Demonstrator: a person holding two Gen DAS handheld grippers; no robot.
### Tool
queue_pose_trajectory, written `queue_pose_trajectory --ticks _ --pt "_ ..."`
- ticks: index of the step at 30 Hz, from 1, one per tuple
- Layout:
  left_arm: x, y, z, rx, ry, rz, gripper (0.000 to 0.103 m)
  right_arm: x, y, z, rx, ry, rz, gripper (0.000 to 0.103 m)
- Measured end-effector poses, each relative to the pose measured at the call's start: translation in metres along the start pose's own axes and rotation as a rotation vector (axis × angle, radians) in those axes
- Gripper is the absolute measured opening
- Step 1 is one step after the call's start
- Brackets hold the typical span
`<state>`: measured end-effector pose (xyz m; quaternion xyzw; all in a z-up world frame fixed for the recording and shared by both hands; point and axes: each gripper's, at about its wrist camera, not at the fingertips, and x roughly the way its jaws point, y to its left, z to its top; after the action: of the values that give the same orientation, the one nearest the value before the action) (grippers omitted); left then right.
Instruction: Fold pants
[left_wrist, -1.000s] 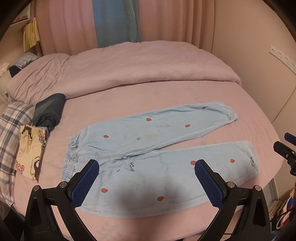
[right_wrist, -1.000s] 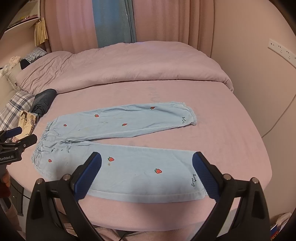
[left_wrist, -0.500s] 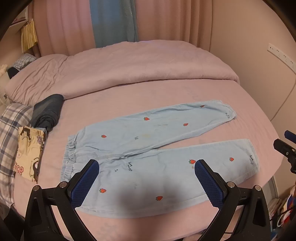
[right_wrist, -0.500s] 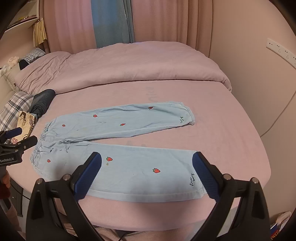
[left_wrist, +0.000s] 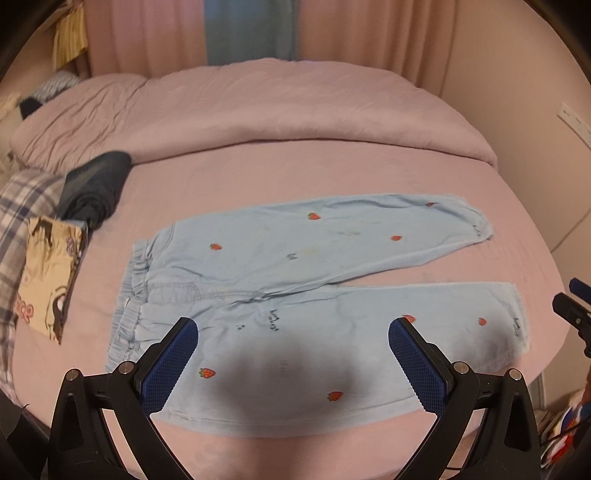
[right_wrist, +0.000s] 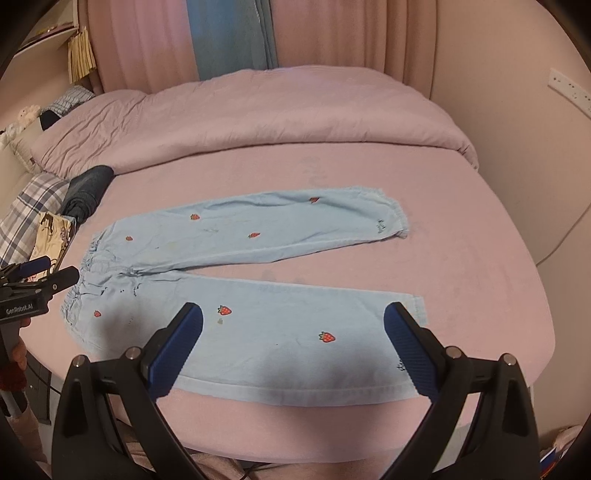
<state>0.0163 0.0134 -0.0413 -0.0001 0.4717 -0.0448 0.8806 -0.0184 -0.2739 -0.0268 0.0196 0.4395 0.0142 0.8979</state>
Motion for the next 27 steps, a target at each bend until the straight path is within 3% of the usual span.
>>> queue_pose_trajectory --ticks 8,14,21,24,27 --pt "0.022 0.054 0.008 -0.111 -0.022 -0.036 0.103 0.037 0.013 0.011 -0.028 0.053 0.038 0.099" --pt "0.054 0.118 0.028 -0.163 -0.058 0.074 0.103 0.088 0.046 0.032 -0.169 0.076 0.139 0.098" --pt "0.126 0.196 0.043 -0.203 0.067 0.123 0.103 0.176 0.095 0.079 -0.361 0.099 0.193 0.086" --pt "0.152 0.219 0.048 -0.239 0.114 0.064 0.103 0.215 0.111 0.101 -0.403 0.116 0.199 0.080" --pt "0.171 0.238 0.052 -0.273 0.153 0.053 0.103 0.251 0.123 0.120 -0.441 0.142 0.178 0.075"
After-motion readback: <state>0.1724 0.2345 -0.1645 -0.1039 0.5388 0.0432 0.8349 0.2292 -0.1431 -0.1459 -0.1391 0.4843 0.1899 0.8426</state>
